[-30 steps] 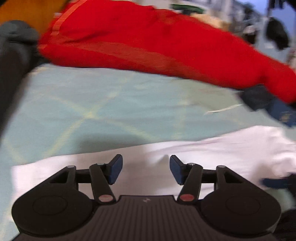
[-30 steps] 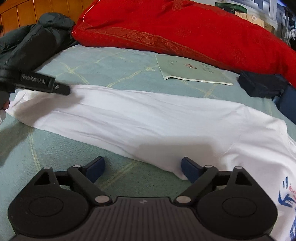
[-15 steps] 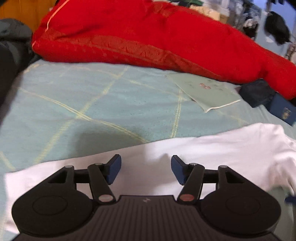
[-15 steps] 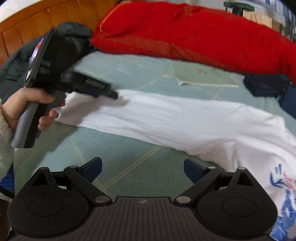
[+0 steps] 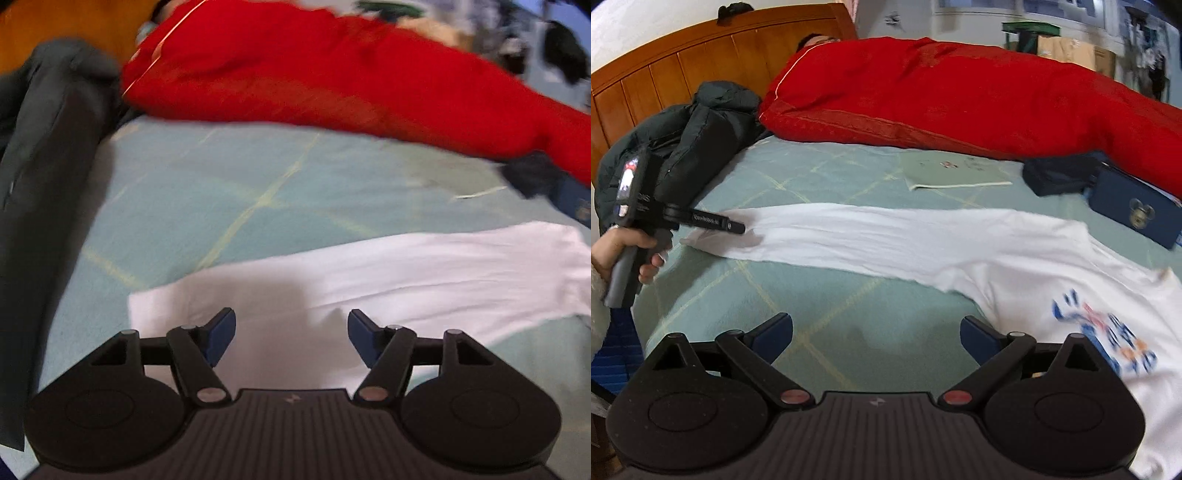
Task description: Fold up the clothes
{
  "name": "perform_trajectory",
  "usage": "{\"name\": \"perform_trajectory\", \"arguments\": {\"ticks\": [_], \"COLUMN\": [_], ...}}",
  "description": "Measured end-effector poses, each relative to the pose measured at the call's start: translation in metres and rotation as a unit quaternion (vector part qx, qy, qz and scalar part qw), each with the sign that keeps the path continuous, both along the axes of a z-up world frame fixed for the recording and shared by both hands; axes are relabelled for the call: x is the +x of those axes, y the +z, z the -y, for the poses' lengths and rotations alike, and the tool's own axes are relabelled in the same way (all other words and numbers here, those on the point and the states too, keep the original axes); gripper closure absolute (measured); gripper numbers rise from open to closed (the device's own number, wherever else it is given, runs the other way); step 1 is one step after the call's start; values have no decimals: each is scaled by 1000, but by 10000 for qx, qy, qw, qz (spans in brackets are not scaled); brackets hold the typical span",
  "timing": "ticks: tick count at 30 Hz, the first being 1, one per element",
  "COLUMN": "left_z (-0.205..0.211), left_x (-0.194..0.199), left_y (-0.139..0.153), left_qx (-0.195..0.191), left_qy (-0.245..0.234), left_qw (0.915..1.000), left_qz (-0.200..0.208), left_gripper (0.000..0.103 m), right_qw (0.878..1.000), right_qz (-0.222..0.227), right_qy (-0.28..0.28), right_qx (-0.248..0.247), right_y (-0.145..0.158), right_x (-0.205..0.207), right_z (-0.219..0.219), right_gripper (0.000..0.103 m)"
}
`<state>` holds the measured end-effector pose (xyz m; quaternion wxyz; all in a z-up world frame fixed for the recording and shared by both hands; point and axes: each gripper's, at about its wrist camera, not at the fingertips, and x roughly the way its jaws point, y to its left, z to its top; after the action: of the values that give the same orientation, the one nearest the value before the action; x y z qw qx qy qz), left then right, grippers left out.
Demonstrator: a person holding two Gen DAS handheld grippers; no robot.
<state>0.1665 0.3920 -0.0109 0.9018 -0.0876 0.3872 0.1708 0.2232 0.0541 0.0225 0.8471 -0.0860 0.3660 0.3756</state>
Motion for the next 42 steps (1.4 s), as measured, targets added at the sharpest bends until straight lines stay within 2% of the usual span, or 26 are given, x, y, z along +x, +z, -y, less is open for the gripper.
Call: {"name": "perform_trajectory", "arguments": {"ticks": [3,6,8,12,16,21,24,29,31,36,41,42], "left_z": [39,89,122,193,255,308,327,350,357,376,389,392], "left_x": [-9,-22,-31,-54,-80,-105,-114,-109,-104,-78,-53,-49], "left_y": [17,30,38,40,41,42,41,35,34,34,33,32], "left_qx": [230,269,297,513,439,266,217,381,406,452,376,375], "left_qy": [-534,-1130,-1524,-2240,-2847,-3194,-3228,-3173,-3134,-3139,-3143,-3162], "left_qw": [9981,9923,9862,9715,9555,9445,9433,9445,9458,9454,9455,9449], "left_qz": [210,437,581,581,638,729,749,759,744,753,767,755], "left_gripper": [34,27,23,22,19,18,16,16,16,16,16,16], "right_qw": [9999,9993,9980,9919,9848,9750,9682,9604,9593,9628,9682,9687], "right_qz": [41,77,51,-10,-41,-71,-135,-110,19,165,208,215], "right_qy": [-104,-365,-624,-1262,-1738,-2213,-2479,-2718,-2769,-2666,-2476,-2462], "right_qx": [-77,-87,-60,-118,-65,169,303,611,564,416,281,256], "right_y": [4,5,3,-6,-14,-25,-35,-43,-41,-29,-22,-22], "right_x": [-17,-36,-49,-81,-107,-126,-124,-105,-88,-18,66,83], "right_z": [26,61,84,130,173,229,261,304,316,338,344,342], "right_gripper": [2,0,0,0,0,0,0,0,6,42,72,72]}}
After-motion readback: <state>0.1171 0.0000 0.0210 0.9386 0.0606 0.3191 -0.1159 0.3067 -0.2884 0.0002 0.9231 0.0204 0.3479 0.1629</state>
